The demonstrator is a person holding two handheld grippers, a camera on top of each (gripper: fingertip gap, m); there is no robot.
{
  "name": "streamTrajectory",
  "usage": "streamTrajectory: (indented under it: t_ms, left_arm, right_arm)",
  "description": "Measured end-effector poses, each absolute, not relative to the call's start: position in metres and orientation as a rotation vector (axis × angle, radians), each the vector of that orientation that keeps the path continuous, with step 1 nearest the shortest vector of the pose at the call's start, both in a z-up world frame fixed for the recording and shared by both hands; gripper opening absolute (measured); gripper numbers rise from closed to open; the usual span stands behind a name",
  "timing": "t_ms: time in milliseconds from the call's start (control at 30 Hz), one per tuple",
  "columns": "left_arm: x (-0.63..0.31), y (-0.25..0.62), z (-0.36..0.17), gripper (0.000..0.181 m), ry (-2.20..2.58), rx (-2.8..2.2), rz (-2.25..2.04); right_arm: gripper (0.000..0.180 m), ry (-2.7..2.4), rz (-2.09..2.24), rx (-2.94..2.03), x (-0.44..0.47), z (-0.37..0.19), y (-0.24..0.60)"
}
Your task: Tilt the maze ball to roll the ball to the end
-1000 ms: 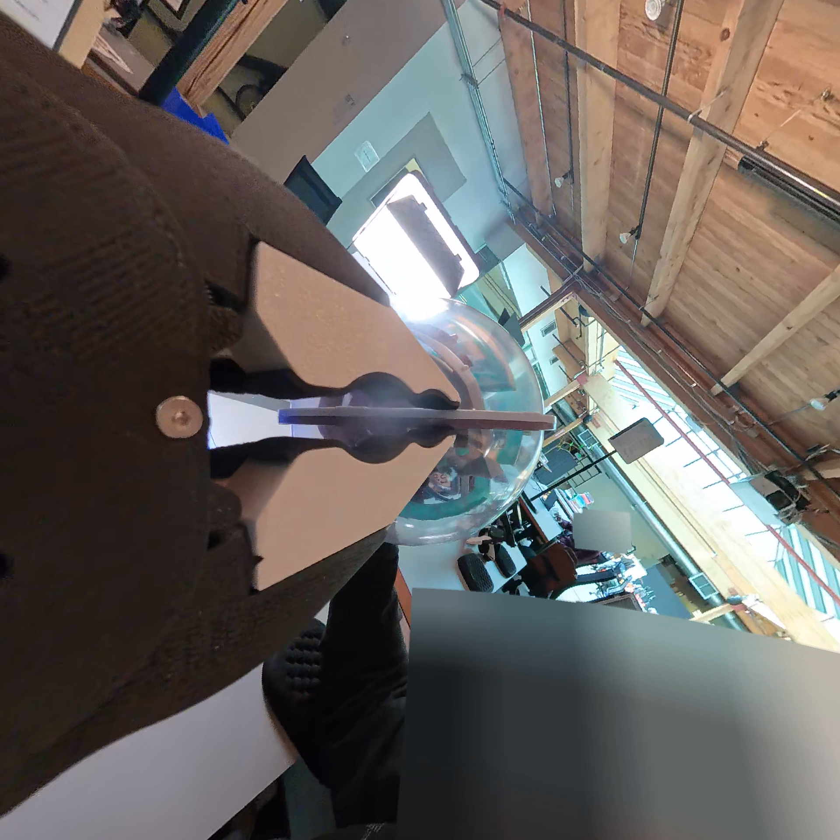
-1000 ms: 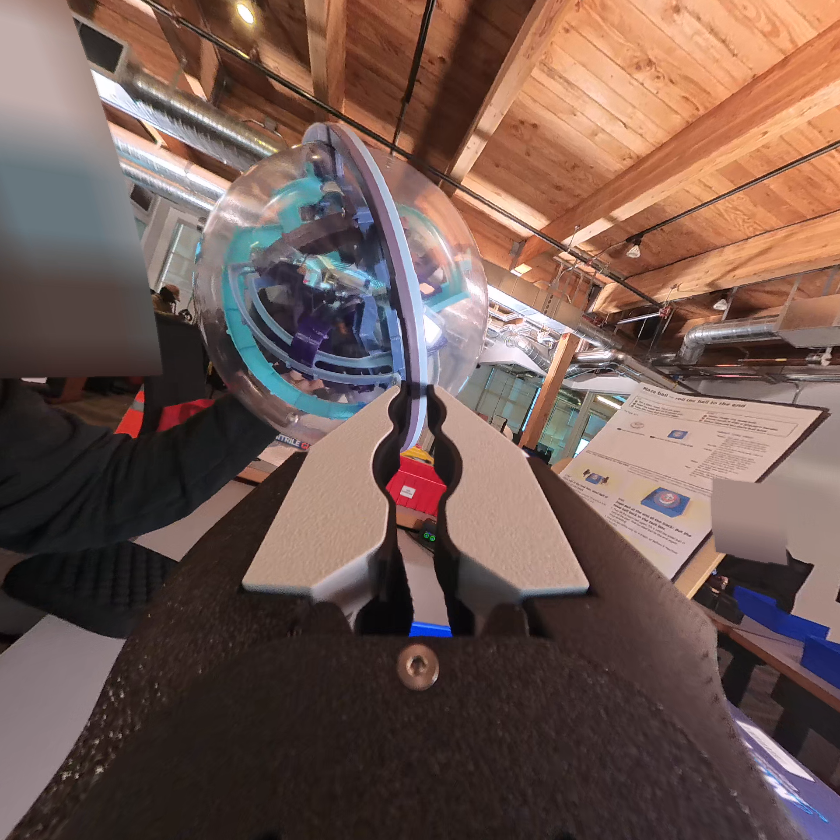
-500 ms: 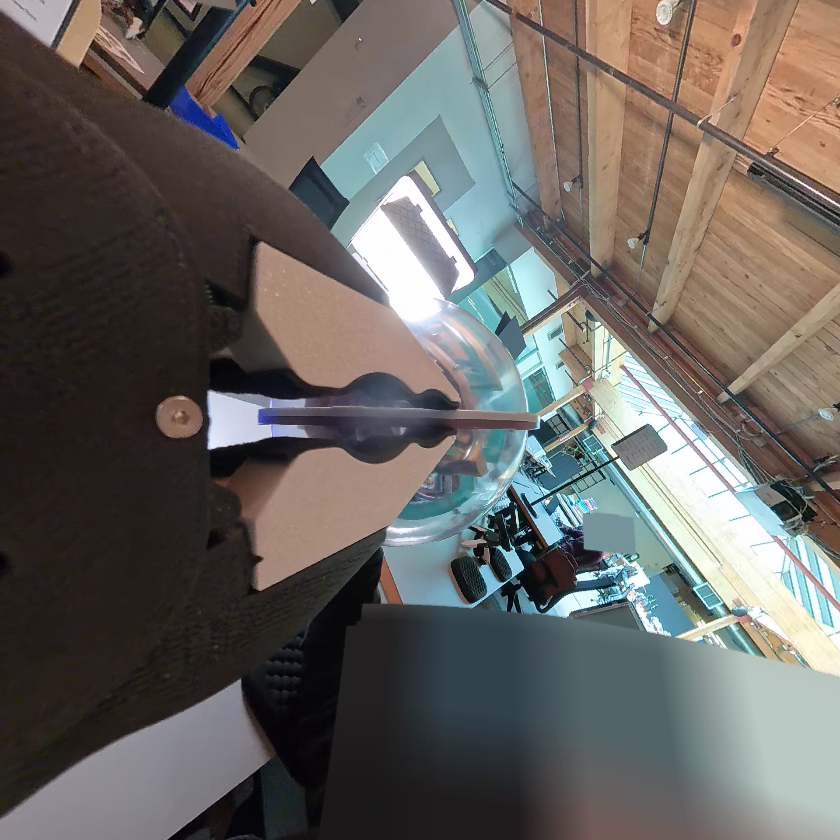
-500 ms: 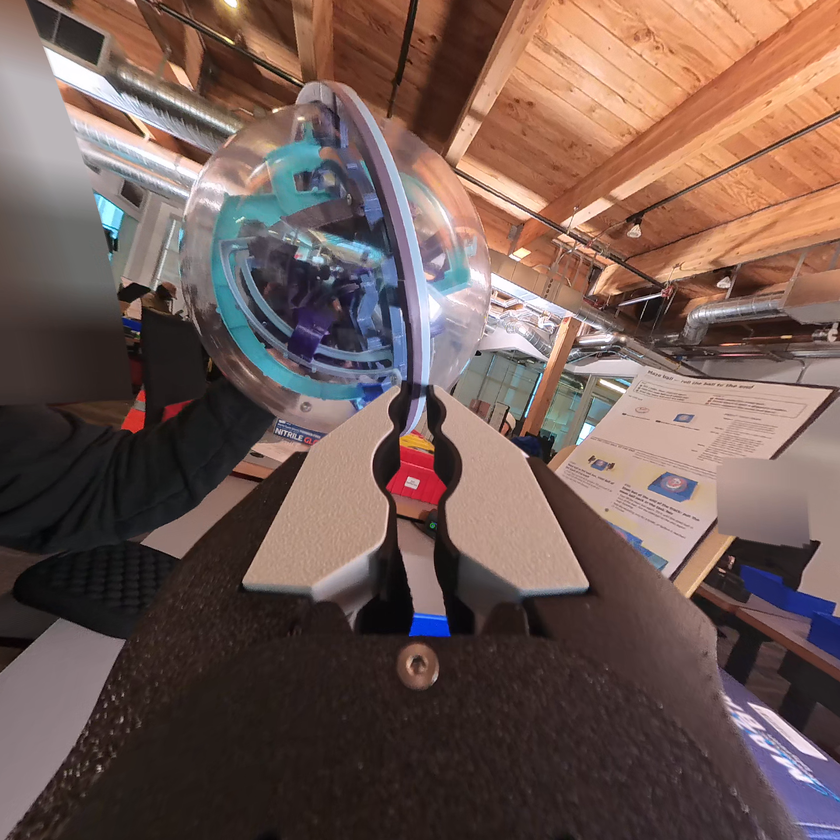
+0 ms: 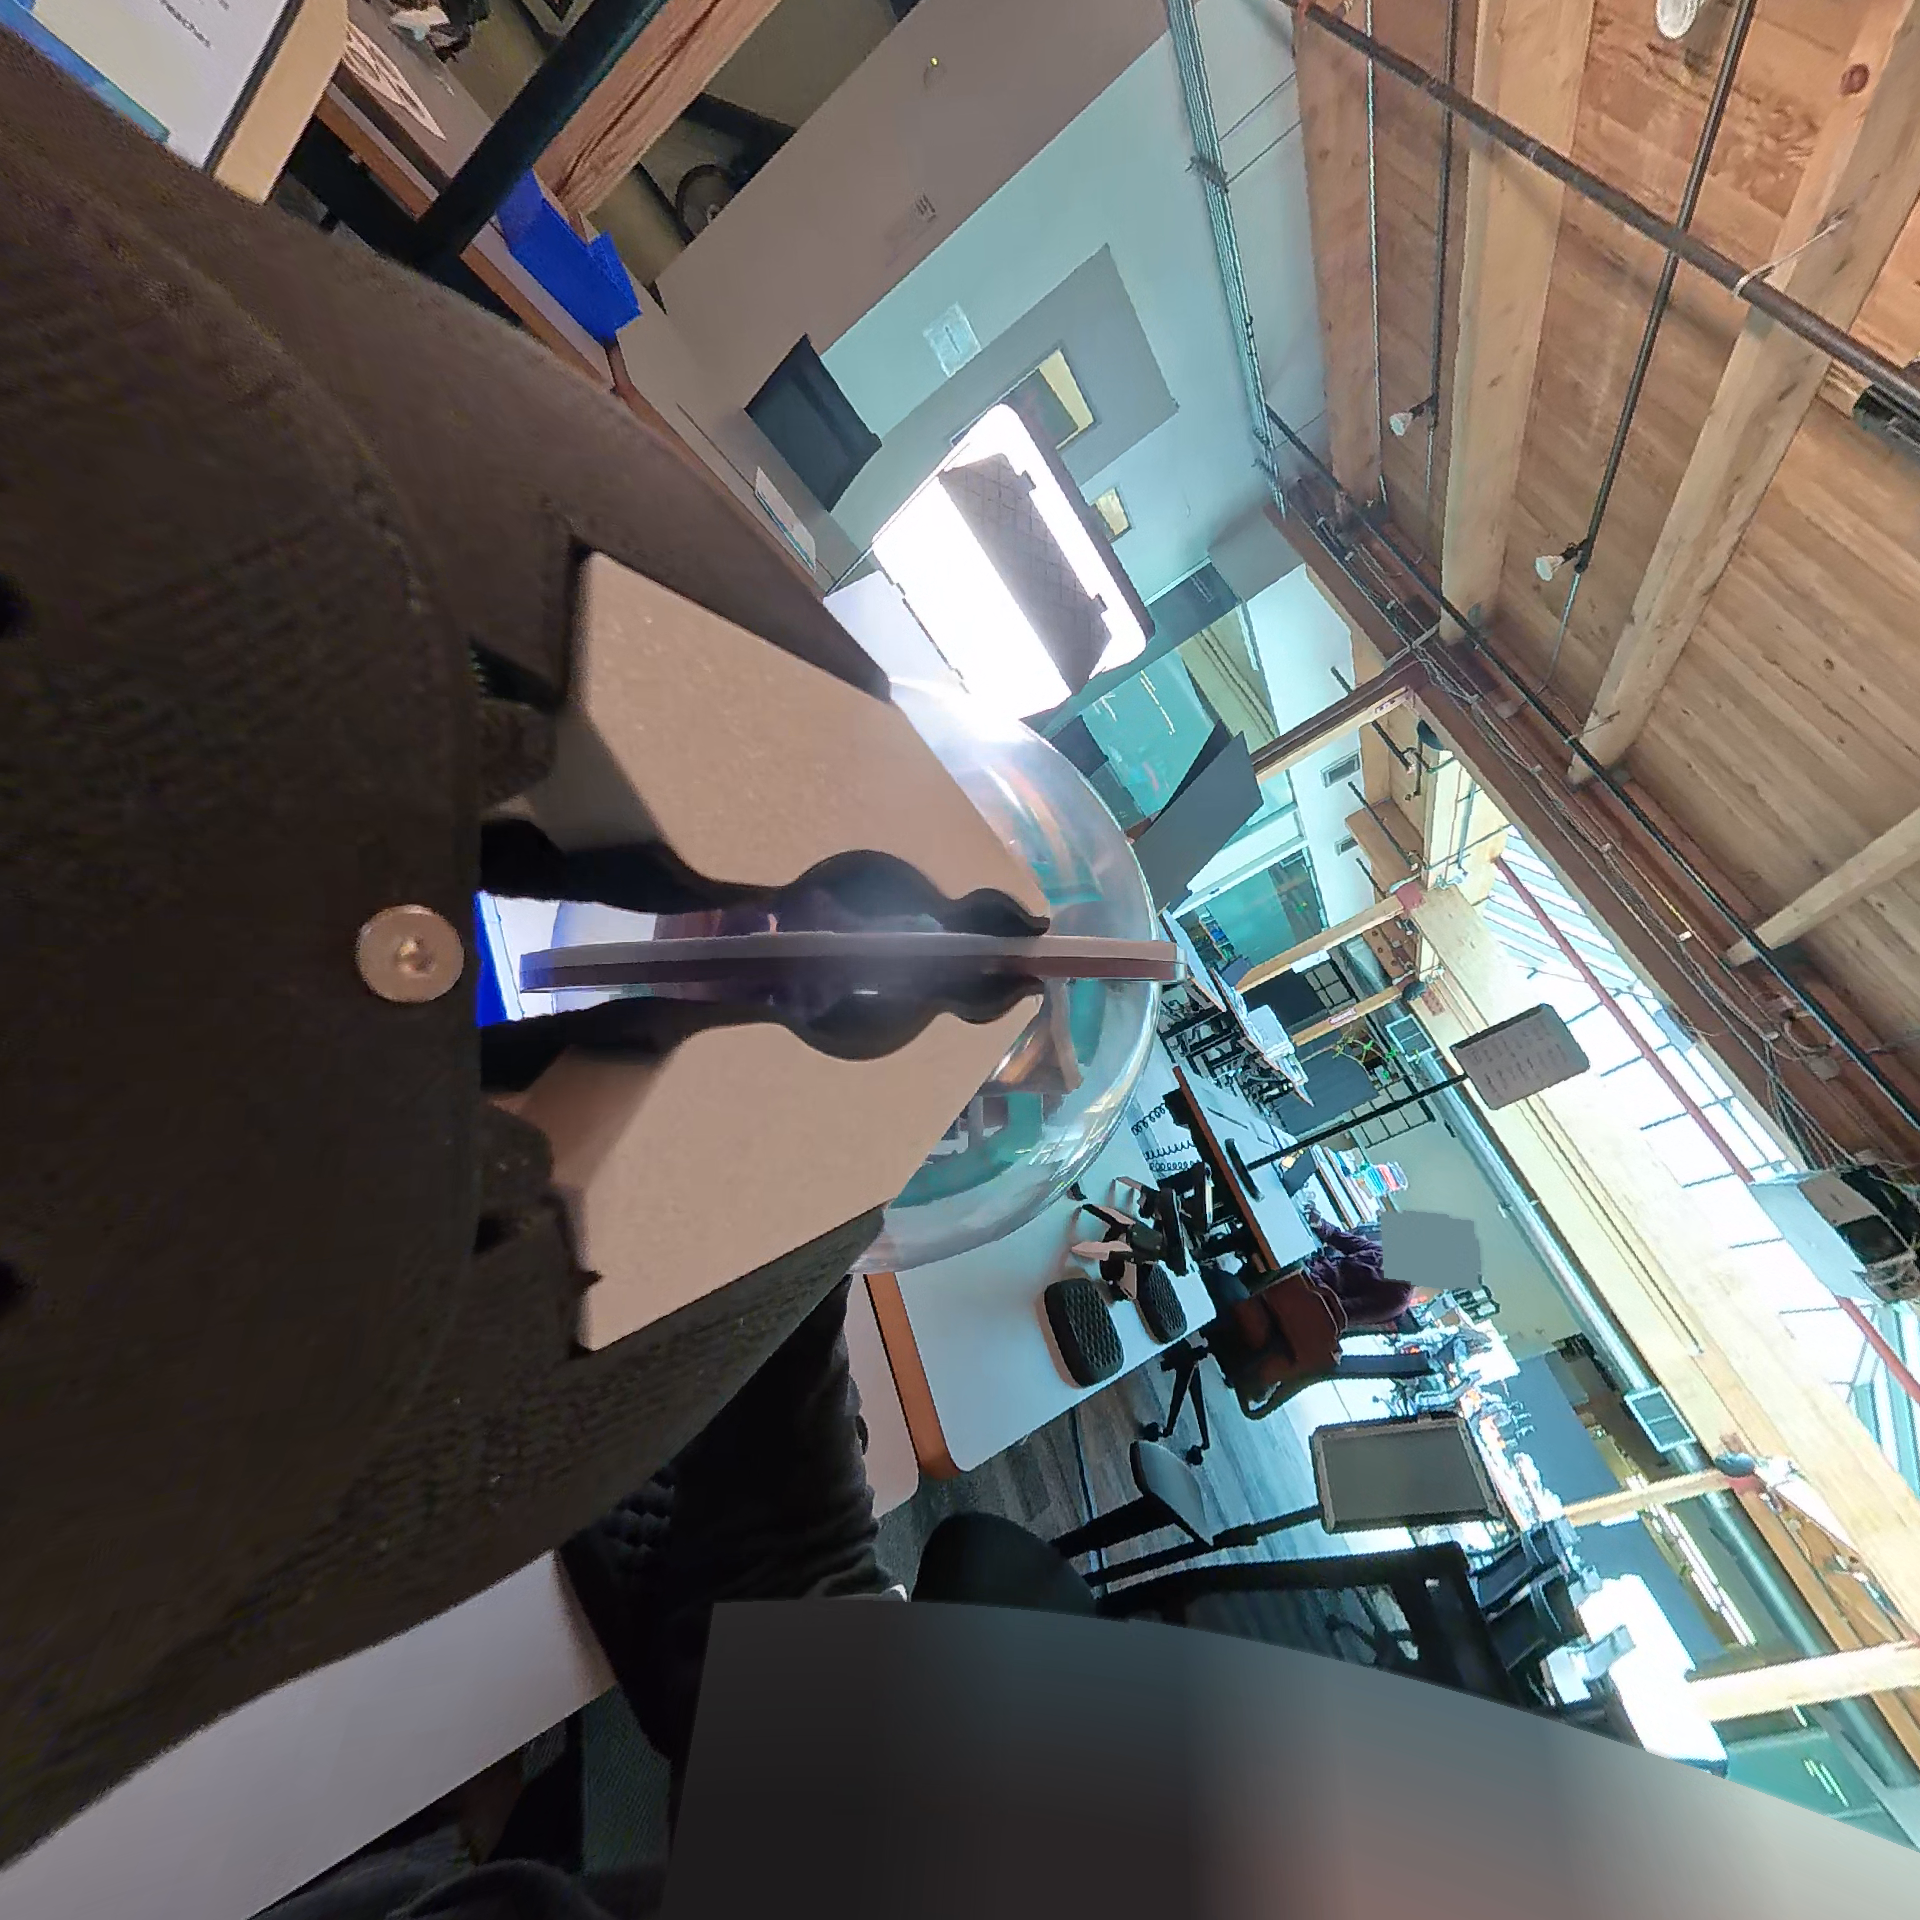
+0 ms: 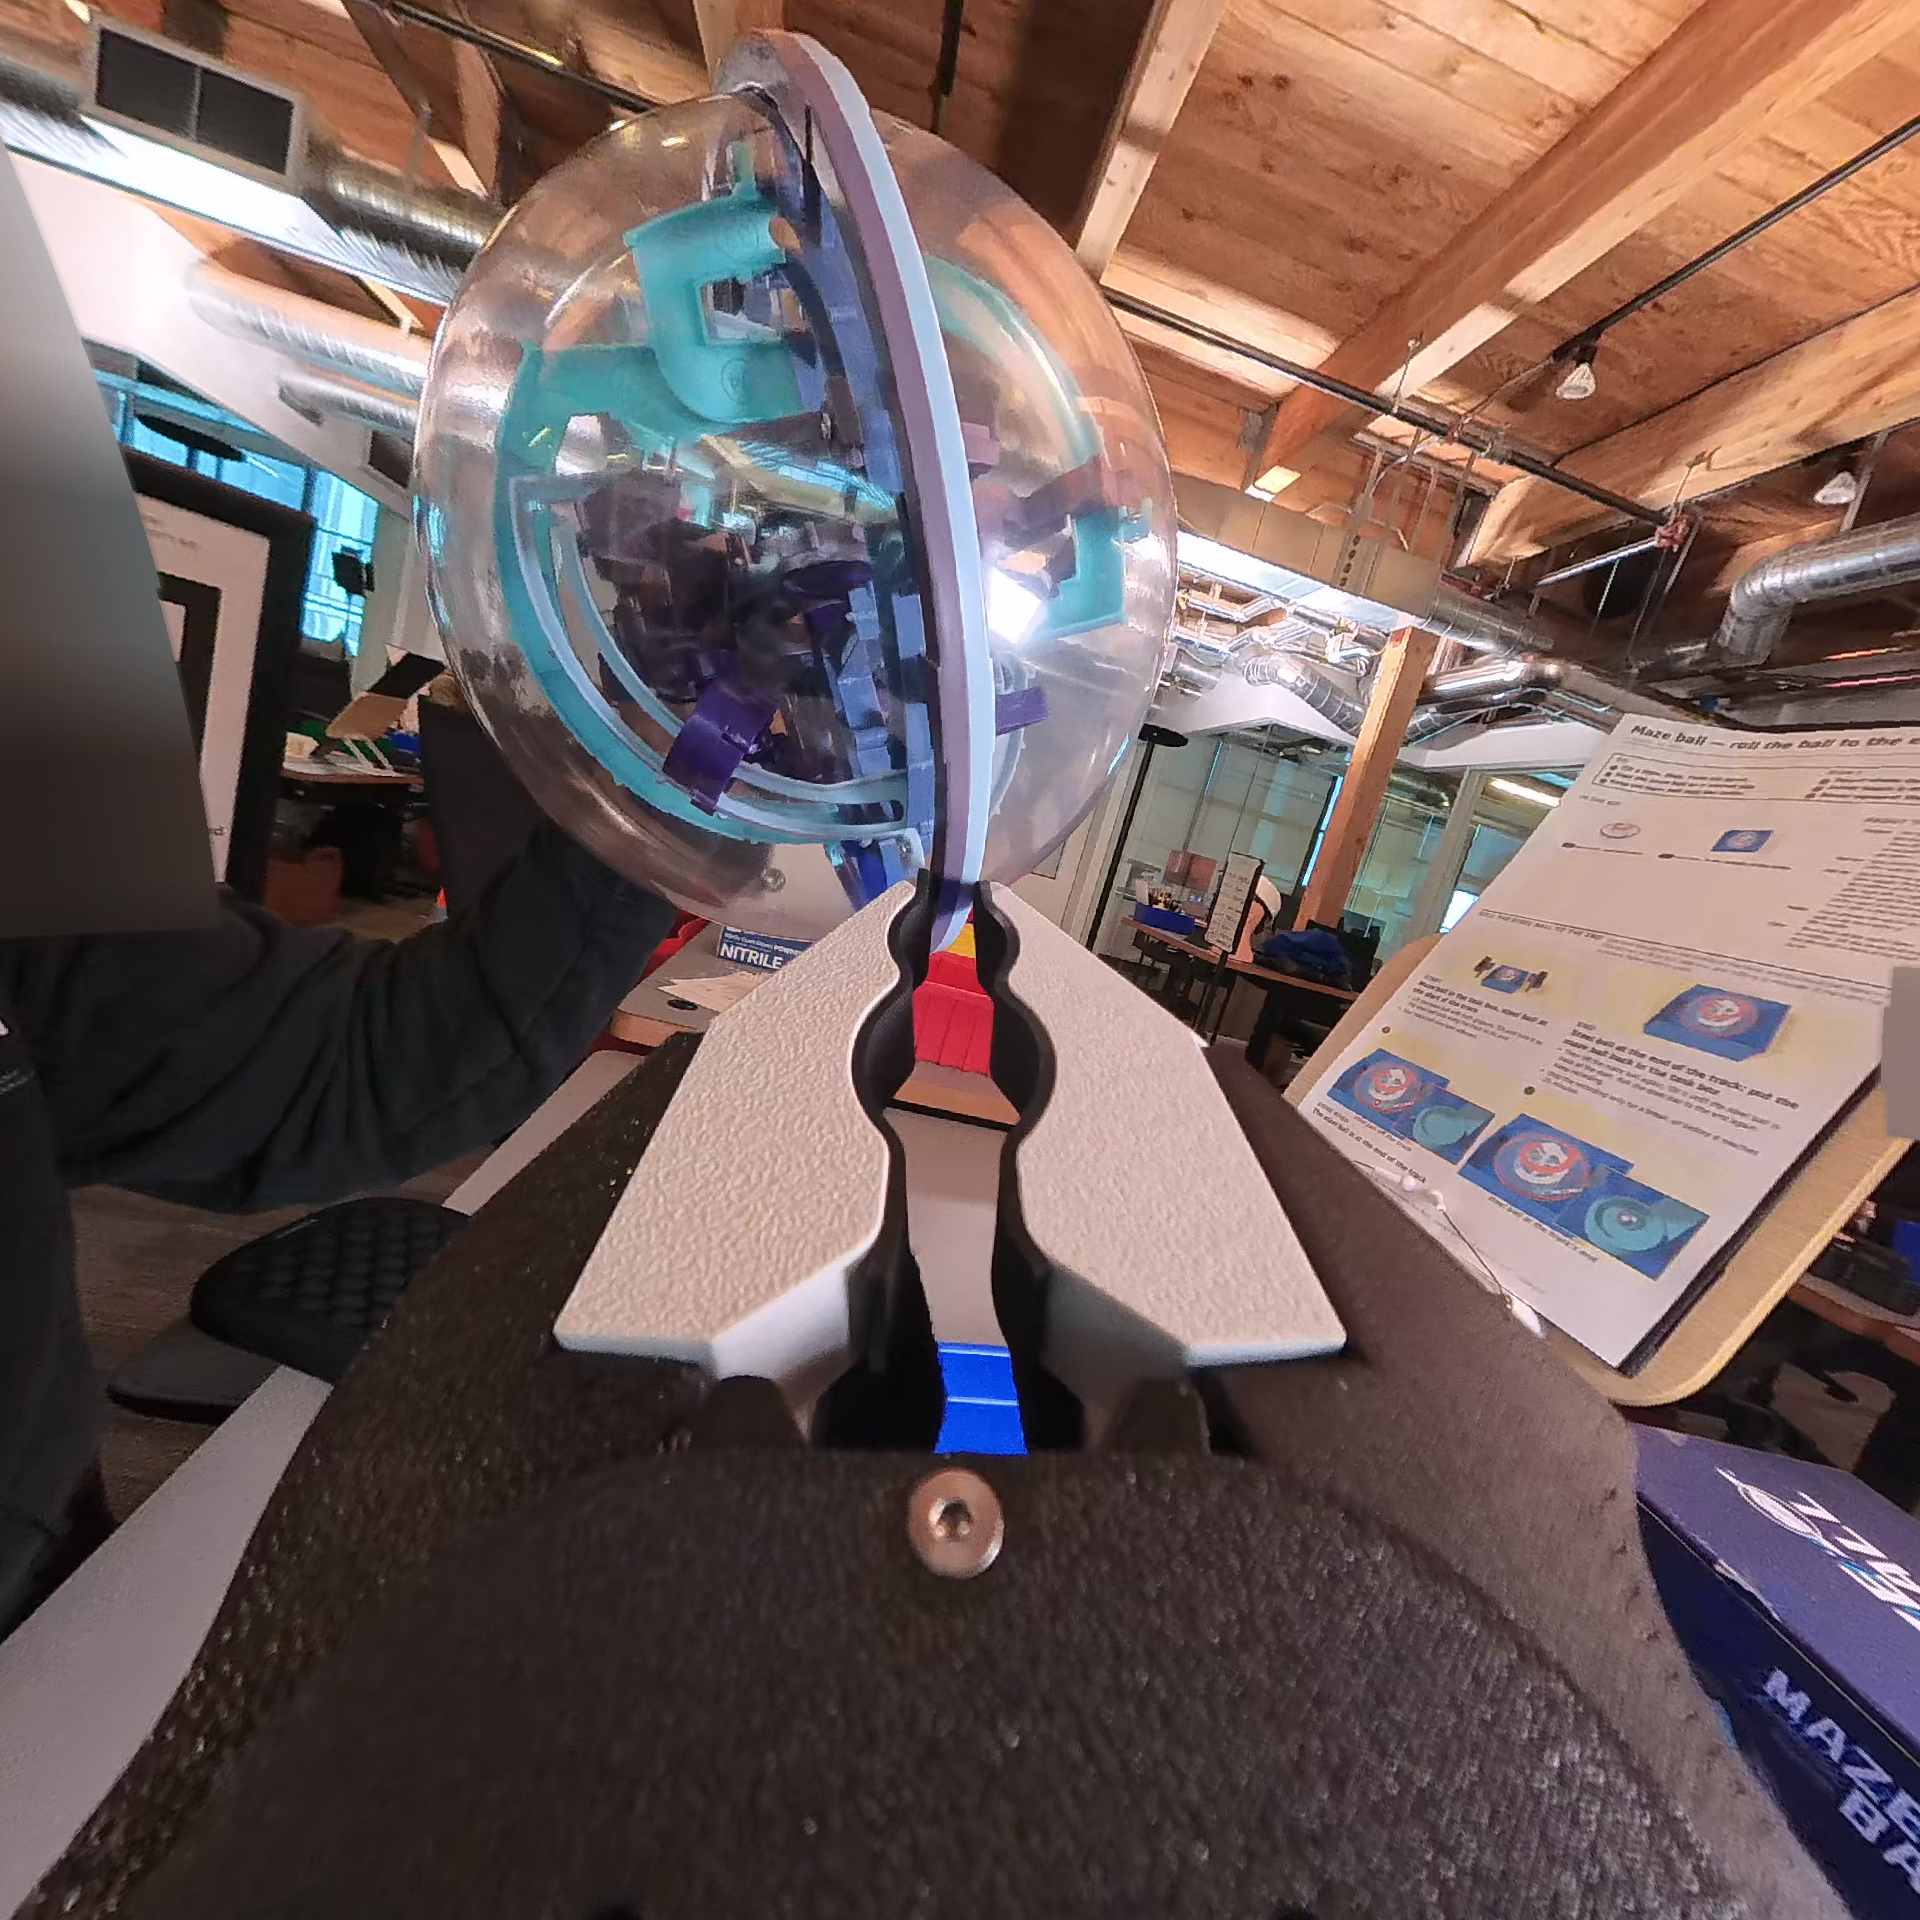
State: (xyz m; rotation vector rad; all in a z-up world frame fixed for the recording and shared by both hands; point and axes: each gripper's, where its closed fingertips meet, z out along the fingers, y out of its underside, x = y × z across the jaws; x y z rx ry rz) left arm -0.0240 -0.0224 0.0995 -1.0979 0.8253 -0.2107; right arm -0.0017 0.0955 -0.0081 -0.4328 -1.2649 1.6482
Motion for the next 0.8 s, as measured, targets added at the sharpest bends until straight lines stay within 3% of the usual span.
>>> streamTrajectory:
  t_ms: [800]
  left_arm:
    - [-0.033,-0.013,0.103,0.007,0.764,-1.146,-0.224]
  right_arm:
    - [0.006,-1.344,1.662,-0.475,-0.012,-0.022,0.088]
